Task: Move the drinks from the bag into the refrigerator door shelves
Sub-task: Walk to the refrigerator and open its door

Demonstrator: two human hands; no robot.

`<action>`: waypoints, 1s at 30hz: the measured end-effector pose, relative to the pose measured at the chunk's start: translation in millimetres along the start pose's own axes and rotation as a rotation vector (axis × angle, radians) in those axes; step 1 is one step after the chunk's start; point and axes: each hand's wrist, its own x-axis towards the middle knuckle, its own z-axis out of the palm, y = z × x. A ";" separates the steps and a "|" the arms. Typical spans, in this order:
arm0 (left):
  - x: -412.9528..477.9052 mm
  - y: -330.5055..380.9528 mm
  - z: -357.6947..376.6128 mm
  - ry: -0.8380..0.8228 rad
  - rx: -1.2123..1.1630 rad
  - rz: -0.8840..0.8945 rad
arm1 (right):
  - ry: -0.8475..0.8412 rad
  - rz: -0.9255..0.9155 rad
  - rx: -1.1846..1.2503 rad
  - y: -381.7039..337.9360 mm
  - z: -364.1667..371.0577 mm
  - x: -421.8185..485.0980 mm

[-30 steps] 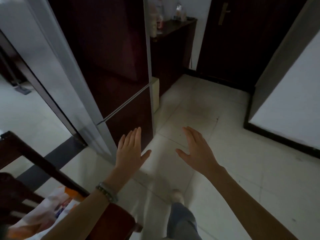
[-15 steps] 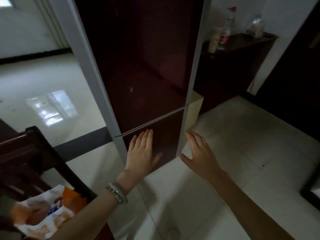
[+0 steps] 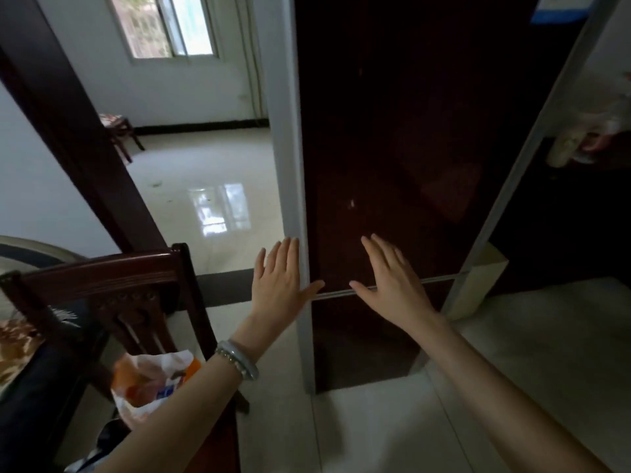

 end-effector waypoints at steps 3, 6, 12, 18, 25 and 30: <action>34.2 -15.3 -19.9 0.105 0.013 -0.046 | 0.055 -0.082 -0.009 -14.5 -17.8 43.4; 67.9 -26.4 -39.7 0.170 0.007 -0.073 | 0.104 -0.140 -0.009 -27.0 -34.2 81.2; 126.0 -36.0 -72.0 0.282 -0.032 -0.074 | 0.189 -0.206 -0.079 -44.6 -58.3 146.0; 167.9 -44.1 -72.7 0.273 -0.252 -0.164 | 0.167 -0.264 -0.193 -52.6 -64.6 190.5; 181.5 -50.9 -49.7 0.158 -0.521 -0.062 | 0.077 -0.242 -0.272 -50.3 -50.3 207.5; 179.7 -52.5 -45.5 0.139 -0.652 -0.048 | 0.078 -0.232 -0.278 -51.7 -47.0 208.4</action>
